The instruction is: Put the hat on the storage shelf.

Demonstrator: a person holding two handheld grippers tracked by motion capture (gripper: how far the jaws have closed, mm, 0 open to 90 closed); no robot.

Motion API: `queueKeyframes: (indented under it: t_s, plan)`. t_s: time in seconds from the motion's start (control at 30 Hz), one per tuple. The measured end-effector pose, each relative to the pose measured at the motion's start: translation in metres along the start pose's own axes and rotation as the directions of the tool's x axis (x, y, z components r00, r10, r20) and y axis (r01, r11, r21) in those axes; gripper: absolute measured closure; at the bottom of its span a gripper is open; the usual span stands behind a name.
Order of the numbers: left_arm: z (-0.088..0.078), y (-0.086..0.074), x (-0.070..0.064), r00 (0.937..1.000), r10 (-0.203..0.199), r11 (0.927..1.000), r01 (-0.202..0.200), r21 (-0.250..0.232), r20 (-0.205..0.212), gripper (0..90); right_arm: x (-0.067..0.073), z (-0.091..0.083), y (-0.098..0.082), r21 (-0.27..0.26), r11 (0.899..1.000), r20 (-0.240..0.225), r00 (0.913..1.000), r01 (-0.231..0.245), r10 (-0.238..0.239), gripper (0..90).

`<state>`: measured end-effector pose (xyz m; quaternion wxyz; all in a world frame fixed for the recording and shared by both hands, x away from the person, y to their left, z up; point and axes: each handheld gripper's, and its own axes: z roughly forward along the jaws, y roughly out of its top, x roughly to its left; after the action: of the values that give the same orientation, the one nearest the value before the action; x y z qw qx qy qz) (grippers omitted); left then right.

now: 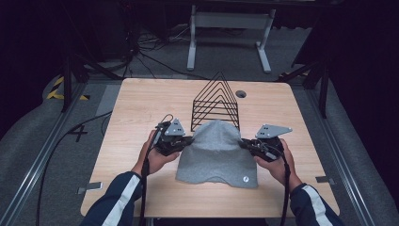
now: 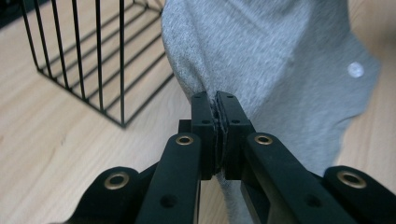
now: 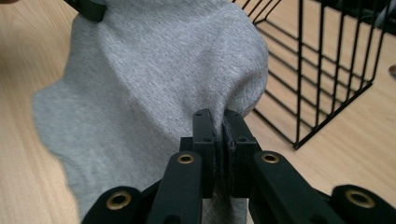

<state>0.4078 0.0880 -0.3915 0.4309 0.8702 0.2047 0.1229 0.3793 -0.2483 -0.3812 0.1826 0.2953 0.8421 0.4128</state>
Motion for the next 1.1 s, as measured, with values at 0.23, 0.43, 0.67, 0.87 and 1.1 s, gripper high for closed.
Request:
queueKeyframes:
  t_s: [0.23,0.43,0.67,0.87,1.1]
  plan:
    - [-0.017,0.03,-0.006,0.998,0.059,0.9973,-0.06,-0.044,-0.023,87.1,-0.007,-0.024,0.016,-0.069,0.998,0.028,0.9996,0.005,-0.003,85.3]
    - [-0.033,0.059,-0.003,0.9937,0.098,0.9911,-0.102,-0.085,-0.055,87.2,-0.009,-0.044,0.04,-0.108,0.993,0.062,0.9974,0.044,-0.037,85.3]
    - [-0.044,0.086,0.007,0.9871,0.12,0.983,-0.133,-0.126,-0.106,87.3,-0.018,-0.058,0.07,-0.14,0.987,0.104,0.9926,0.078,-0.064,85.3]
    - [-0.055,0.111,0.015,0.9833,0.132,0.9739,-0.152,-0.169,-0.126,87.3,-0.027,-0.068,0.094,-0.173,0.98,0.134,0.9883,0.095,-0.072,85.3]
    - [-0.069,0.142,0.023,0.9756,0.142,0.9652,-0.174,-0.195,-0.167,87.3,-0.041,-0.088,0.129,-0.231,0.968,0.17,0.9839,0.096,-0.057,85.2]
